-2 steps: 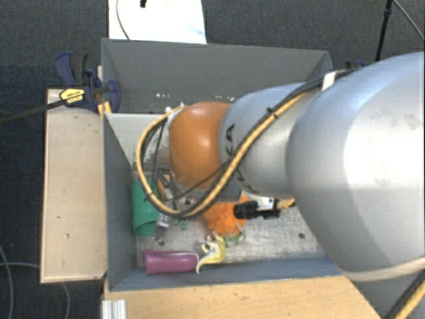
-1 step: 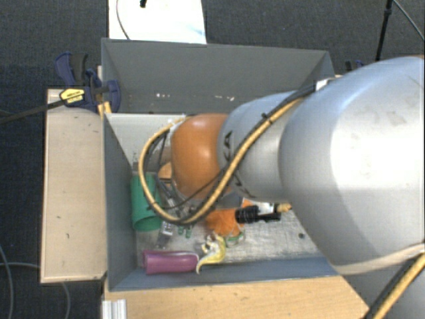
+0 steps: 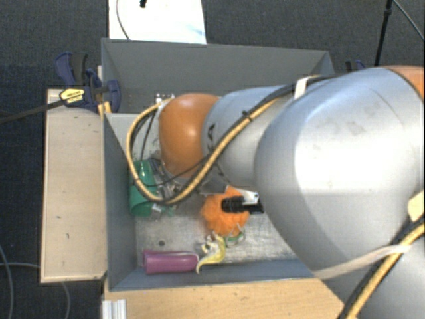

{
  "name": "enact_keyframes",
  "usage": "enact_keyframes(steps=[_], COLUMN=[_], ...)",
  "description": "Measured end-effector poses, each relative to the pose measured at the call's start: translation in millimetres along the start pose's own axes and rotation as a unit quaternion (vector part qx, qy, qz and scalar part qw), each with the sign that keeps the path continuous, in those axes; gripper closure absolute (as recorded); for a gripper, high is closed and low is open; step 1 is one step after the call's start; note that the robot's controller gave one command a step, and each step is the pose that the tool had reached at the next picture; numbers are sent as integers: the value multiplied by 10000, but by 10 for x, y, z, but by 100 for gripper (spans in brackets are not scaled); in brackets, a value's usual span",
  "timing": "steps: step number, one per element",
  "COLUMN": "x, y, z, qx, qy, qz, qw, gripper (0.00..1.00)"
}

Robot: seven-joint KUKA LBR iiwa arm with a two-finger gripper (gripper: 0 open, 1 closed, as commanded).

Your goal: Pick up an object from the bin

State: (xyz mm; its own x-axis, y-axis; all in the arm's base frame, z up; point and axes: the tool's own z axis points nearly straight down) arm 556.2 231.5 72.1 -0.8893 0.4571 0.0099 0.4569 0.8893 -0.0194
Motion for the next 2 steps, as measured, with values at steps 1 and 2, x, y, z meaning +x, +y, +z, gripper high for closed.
enact_keyframes(steps=[1, 2], x=[0, 2], y=[-1, 0], z=[0, 1], qx=[-2, -3], qy=[1, 2], qz=[18, 37], qw=[10000, 10000], gripper=[100, 100])
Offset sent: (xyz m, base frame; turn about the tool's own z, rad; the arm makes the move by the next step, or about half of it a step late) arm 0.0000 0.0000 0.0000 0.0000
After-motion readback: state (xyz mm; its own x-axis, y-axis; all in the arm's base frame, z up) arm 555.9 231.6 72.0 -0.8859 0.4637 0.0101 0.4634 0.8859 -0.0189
